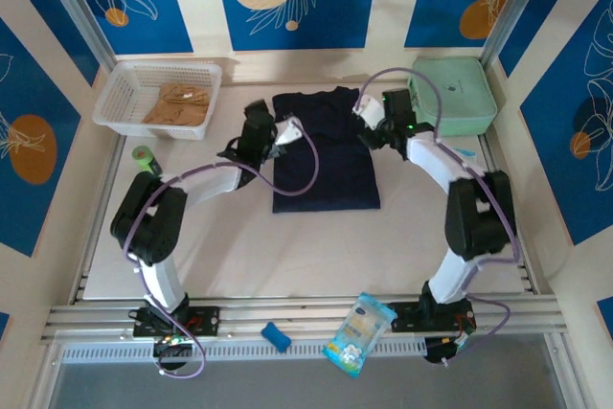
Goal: Fold and stack the t-shirts
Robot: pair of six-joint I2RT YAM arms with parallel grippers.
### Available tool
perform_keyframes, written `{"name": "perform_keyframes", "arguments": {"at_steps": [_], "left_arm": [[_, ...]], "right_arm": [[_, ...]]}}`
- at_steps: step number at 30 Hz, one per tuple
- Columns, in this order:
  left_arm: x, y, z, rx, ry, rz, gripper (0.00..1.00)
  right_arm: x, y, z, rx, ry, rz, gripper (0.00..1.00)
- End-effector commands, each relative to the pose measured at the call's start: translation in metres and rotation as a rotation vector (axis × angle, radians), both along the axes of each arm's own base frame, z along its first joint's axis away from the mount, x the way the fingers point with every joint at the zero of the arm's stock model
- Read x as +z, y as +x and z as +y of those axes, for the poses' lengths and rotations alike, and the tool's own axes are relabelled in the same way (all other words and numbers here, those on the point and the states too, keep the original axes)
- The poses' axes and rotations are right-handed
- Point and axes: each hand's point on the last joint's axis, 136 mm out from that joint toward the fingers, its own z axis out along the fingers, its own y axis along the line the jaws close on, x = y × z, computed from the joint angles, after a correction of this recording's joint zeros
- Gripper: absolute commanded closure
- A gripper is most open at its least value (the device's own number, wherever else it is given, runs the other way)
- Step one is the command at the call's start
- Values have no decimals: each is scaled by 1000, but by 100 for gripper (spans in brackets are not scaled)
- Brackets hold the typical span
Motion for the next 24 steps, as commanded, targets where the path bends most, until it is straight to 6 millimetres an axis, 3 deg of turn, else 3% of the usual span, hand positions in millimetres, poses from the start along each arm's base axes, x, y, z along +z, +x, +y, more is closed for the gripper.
{"name": "perform_keyframes", "arguments": {"at_steps": [1, 3, 5, 8, 10, 13, 18, 24], "left_arm": [[107, -2, 39, 149, -221, -193, 1], [134, -17, 48, 140, -314, -220, 1], [152, -40, 43, 36, -384, -195, 1], [145, -98, 8, -298, -313, -47, 1], [121, -145, -9, -530, -194, 44, 1], [76, -199, -11, -750, 27, 116, 0], [16, -235, -5, -823, 223, 306, 1], [-67, -246, -15, -895, 460, 456, 3]], "right_arm": [[57, -33, 9, 128, 49, -110, 28], [73, -57, 13, 207, 39, -132, 25], [81, -88, 18, 312, 10, -129, 23], [70, -136, 23, 484, -68, -77, 22], [54, -165, 23, 568, -134, -11, 22], [21, -191, 15, 625, -259, 117, 22], [-38, -209, 4, 685, -430, 299, 22], [-87, -208, 12, 727, -443, 452, 25]]}}
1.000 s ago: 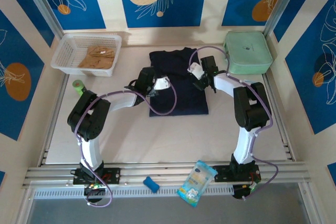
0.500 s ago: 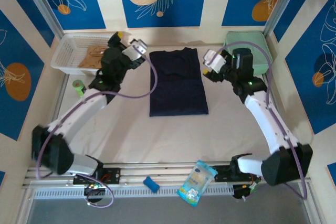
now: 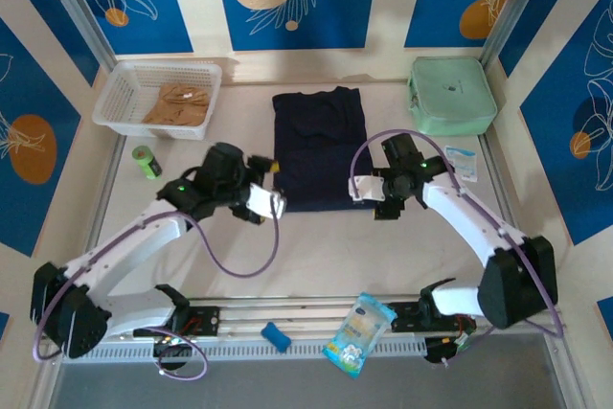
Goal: Fold and stack the t-shirts
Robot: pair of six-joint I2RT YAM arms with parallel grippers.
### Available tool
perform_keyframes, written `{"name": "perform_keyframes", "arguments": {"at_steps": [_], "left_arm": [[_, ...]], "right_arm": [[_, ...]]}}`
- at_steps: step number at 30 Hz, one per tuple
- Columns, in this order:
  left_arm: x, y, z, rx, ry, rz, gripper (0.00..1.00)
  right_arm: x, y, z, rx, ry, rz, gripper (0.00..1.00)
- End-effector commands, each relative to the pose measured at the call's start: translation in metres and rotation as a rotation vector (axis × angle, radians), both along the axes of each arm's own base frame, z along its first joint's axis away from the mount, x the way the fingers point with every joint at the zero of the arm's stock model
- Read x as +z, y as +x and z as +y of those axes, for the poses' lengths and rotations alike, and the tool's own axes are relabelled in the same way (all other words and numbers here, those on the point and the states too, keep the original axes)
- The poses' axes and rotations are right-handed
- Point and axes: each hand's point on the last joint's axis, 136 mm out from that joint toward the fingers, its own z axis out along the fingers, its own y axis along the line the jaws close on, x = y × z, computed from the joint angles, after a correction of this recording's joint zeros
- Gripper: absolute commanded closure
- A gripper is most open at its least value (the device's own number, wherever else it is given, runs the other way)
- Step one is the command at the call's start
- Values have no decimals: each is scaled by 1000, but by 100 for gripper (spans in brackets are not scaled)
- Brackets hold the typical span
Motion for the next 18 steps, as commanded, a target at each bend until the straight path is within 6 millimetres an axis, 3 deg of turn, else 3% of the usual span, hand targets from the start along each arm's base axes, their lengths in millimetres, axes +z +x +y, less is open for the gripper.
{"name": "perform_keyframes", "arguments": {"at_steps": [1, 6, 18], "left_arm": [[-46, -13, 5, -92, 177, 57, 3], [-70, -4, -4, -118, 245, 95, 4], [-95, 11, -8, -124, 300, 153, 7]], "right_arm": [[-25, -4, -5, 30, -74, 61, 25], [-54, 11, -12, 35, -109, 54, 27], [-85, 37, -14, 55, -132, 86, 31]]}}
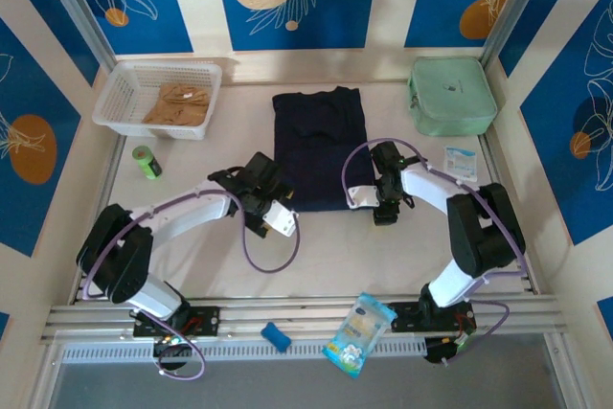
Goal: Fold and stack the t-shirts
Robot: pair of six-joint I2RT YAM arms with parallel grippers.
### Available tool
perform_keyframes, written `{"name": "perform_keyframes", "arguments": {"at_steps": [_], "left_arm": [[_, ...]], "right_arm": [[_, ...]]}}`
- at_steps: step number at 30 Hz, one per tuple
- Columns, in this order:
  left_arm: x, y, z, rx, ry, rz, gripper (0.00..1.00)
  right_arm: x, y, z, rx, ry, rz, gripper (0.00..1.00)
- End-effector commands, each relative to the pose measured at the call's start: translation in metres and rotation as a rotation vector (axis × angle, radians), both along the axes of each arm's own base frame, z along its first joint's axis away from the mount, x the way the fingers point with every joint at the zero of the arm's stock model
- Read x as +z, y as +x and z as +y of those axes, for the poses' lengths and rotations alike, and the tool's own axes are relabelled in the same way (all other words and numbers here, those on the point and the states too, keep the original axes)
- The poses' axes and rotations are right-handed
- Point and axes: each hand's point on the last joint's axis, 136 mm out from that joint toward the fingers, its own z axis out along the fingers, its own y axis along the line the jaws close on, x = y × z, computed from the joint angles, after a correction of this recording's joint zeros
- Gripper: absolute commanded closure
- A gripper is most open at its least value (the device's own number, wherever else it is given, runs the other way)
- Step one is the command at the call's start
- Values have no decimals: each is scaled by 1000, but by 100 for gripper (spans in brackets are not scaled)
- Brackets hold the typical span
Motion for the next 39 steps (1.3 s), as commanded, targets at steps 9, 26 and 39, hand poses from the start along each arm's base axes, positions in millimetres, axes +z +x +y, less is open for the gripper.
{"name": "perform_keyframes", "arguments": {"at_steps": [9, 26, 39], "left_arm": [[-14, 11, -2, 4, 38, 88, 13], [-43, 25, 11, 49, 156, 187, 37], [-82, 61, 1, 101, 237, 178, 48]], "right_arm": [[-15, 21, 0, 10, 0, 47, 40], [-20, 14, 2, -30, 18, 100, 49], [-26, 10, 4, -41, 16, 136, 50]]}}
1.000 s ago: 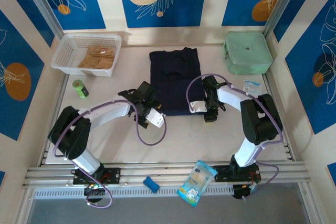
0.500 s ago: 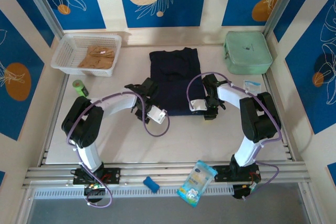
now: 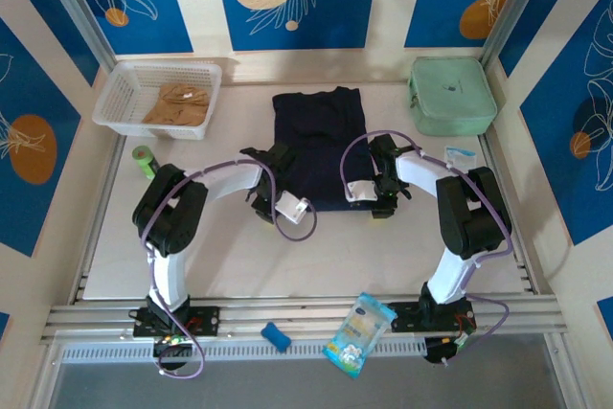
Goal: Fold and stack the t-shirts
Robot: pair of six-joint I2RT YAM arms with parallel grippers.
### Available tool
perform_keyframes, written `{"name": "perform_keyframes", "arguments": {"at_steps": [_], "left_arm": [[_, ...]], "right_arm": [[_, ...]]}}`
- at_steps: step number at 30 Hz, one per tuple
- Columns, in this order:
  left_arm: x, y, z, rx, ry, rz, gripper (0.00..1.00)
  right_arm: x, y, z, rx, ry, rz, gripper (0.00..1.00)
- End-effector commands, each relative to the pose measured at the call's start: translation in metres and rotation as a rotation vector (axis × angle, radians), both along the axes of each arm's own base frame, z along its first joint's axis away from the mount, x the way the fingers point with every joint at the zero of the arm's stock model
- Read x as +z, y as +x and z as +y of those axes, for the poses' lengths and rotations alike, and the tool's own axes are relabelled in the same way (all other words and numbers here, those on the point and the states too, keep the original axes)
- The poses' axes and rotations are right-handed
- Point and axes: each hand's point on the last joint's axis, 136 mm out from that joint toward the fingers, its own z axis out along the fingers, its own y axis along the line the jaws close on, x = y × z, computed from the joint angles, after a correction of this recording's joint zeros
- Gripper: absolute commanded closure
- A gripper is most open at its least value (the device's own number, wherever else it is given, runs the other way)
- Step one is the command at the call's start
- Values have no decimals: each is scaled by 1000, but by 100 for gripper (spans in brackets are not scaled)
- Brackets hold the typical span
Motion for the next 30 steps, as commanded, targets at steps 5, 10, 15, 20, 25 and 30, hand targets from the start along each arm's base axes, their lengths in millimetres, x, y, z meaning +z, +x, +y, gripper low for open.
{"name": "perform_keyframes", "arguments": {"at_steps": [5, 10, 15, 20, 25, 30], "left_arm": [[-36, 36, 1, 34, 76, -74, 57], [-45, 51, -3, 52, 67, -138, 80], [-43, 56, -5, 65, 42, -179, 100], [-24, 50, -1, 76, -1, -227, 100], [10, 32, 3, 87, -60, -279, 100], [41, 3, 3, 84, -101, -298, 100]], "right_arm": [[-21, 1, 3, -26, 9, 49, 55], [-22, 0, 5, -34, 19, 58, 59], [-23, -2, 5, -43, 19, 68, 81], [-14, -6, 5, -43, 11, 64, 100], [9, -13, 6, -54, 17, 23, 100], [31, -37, 10, -62, 5, -4, 100]]}}
